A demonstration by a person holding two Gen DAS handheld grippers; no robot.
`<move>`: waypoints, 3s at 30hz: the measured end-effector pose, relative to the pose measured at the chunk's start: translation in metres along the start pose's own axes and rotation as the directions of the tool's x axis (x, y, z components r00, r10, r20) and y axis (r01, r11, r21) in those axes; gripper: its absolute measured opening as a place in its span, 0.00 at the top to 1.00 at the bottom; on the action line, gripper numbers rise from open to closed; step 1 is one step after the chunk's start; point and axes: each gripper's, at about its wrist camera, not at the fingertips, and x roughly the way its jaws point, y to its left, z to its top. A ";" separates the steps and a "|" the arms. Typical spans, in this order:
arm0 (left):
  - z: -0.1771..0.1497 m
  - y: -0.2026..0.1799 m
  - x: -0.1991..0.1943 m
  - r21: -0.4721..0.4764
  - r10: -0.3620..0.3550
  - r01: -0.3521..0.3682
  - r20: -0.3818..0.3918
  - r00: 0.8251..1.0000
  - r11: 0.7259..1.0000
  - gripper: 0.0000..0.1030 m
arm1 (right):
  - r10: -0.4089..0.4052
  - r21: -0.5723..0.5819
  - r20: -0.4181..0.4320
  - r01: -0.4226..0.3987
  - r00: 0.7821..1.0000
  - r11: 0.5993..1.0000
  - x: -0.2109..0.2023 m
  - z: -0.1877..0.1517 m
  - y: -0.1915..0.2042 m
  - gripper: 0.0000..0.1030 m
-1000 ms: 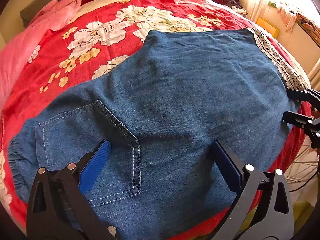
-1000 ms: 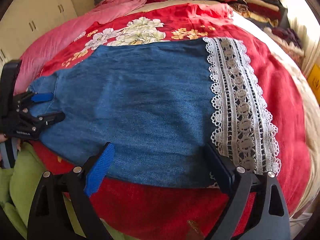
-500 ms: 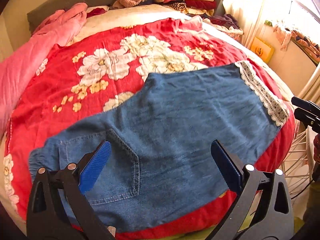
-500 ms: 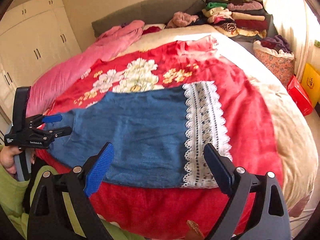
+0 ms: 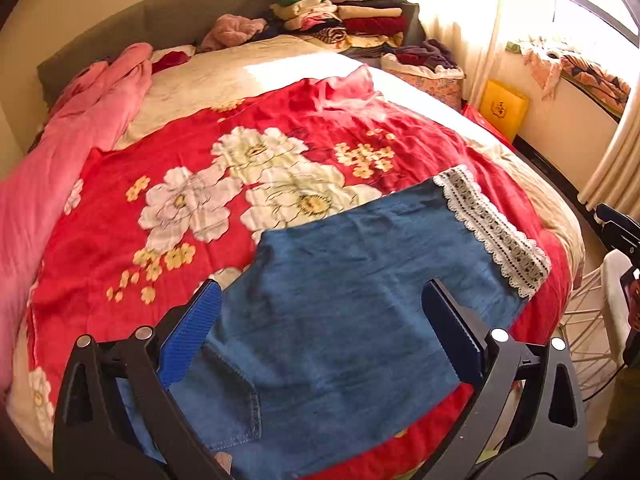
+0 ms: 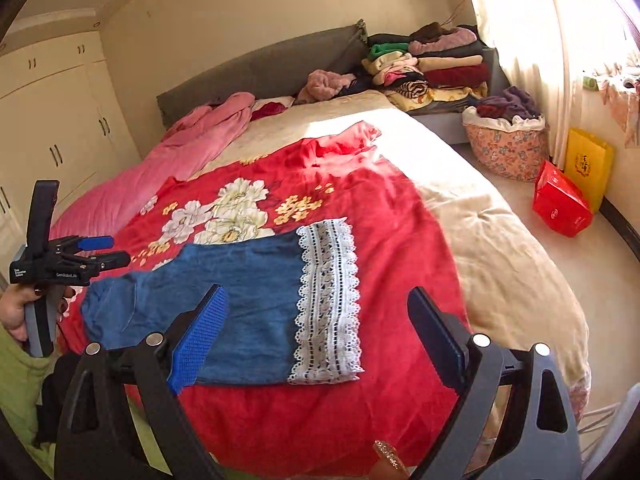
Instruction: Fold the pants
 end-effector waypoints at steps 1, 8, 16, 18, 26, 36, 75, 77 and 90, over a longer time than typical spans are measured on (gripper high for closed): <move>0.005 -0.003 0.001 0.007 -0.006 0.006 -0.001 1.000 1.000 0.08 | -0.008 0.007 0.006 0.008 1.000 1.000 -0.002 0.000 -0.004 0.05; 0.035 -0.020 0.020 0.043 -0.039 0.039 -0.004 0.999 0.998 0.08 | -0.027 0.056 0.030 0.026 0.999 0.998 -0.009 -0.008 -0.026 0.05; 0.075 -0.039 0.066 0.091 -0.108 0.109 -0.016 0.994 0.990 0.08 | -0.001 0.072 -0.042 0.004 0.999 0.997 0.015 -0.025 -0.024 0.05; 0.081 -0.044 0.079 0.103 -0.113 0.116 -0.028 0.993 0.988 0.08 | 0.009 0.074 -0.063 -0.004 0.998 0.997 0.025 -0.027 -0.020 0.05; 0.098 -0.064 0.130 0.164 -0.147 0.158 -0.078 0.986 0.974 0.08 | 0.050 0.072 -0.125 -0.041 0.991 0.997 0.058 -0.037 -0.003 0.05; 0.085 -0.086 0.161 0.231 -0.190 0.212 -0.113 0.975 0.950 0.08 | 0.072 0.084 -0.162 -0.059 0.984 0.995 0.081 -0.043 0.003 0.05; 0.075 -0.116 0.171 0.269 -0.186 0.218 -0.140 0.973 0.938 0.08 | 0.075 0.100 -0.148 -0.061 0.986 0.993 0.087 -0.043 -0.004 0.05; 0.079 -0.114 0.181 0.247 -0.194 0.227 -0.154 0.969 0.942 0.08 | 0.084 0.110 -0.163 -0.066 0.983 0.992 0.095 -0.043 -0.006 0.06; 0.071 -0.120 0.197 0.222 -0.303 0.348 -0.211 0.929 0.911 0.77 | 0.138 0.073 -0.220 -0.125 0.966 0.990 0.118 -0.049 0.007 0.78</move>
